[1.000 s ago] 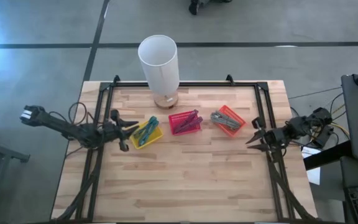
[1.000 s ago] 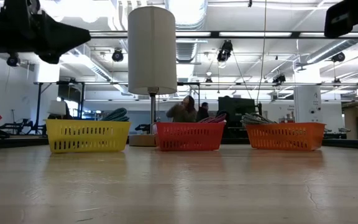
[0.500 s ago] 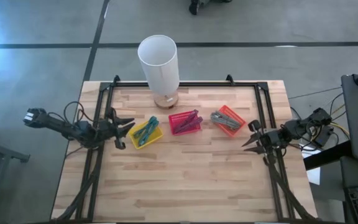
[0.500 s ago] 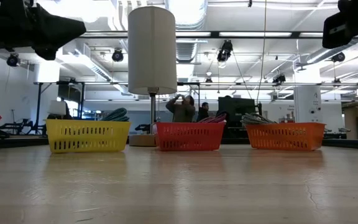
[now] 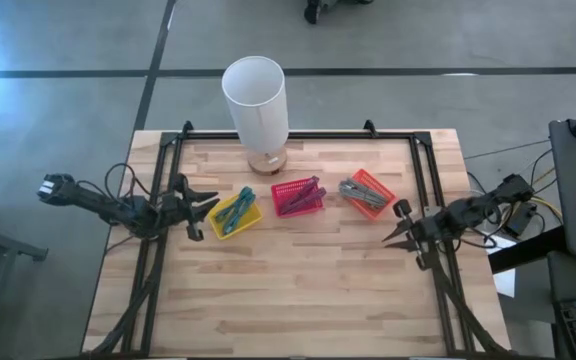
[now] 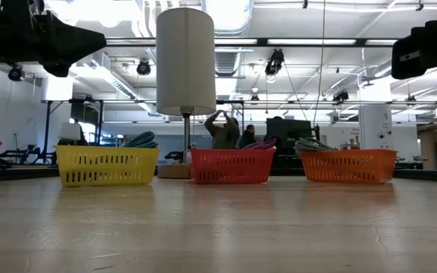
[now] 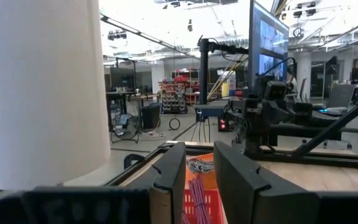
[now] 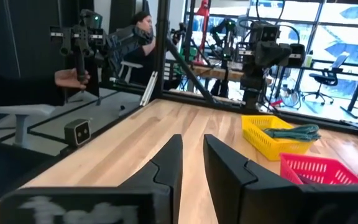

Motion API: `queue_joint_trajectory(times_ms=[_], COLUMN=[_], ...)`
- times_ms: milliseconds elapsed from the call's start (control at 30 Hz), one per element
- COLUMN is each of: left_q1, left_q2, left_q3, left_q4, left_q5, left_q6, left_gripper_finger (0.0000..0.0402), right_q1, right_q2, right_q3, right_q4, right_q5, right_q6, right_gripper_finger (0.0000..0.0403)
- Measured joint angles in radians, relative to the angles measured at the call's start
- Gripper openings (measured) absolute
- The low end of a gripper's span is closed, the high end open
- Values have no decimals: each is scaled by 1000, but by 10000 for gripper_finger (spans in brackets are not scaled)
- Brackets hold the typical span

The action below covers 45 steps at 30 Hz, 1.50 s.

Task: Pick & Place USB Port
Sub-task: Return to Home Position

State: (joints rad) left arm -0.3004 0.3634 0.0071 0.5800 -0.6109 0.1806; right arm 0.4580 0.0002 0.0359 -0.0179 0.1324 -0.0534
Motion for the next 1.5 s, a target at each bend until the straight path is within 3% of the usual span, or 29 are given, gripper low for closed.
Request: queue_joint_trajectory(times_ms=[1500], left_q1=[0], left_q2=[0], left_q3=[-1], left_q4=[1], left_q5=[0], left_q6=[-1], left_gripper_finger=[90], right_q1=[0], right_q2=[10], right_q3=[-27], right_q4=[51], right_q5=[-2], right_q6=[-3], right_gripper_finger=[82])
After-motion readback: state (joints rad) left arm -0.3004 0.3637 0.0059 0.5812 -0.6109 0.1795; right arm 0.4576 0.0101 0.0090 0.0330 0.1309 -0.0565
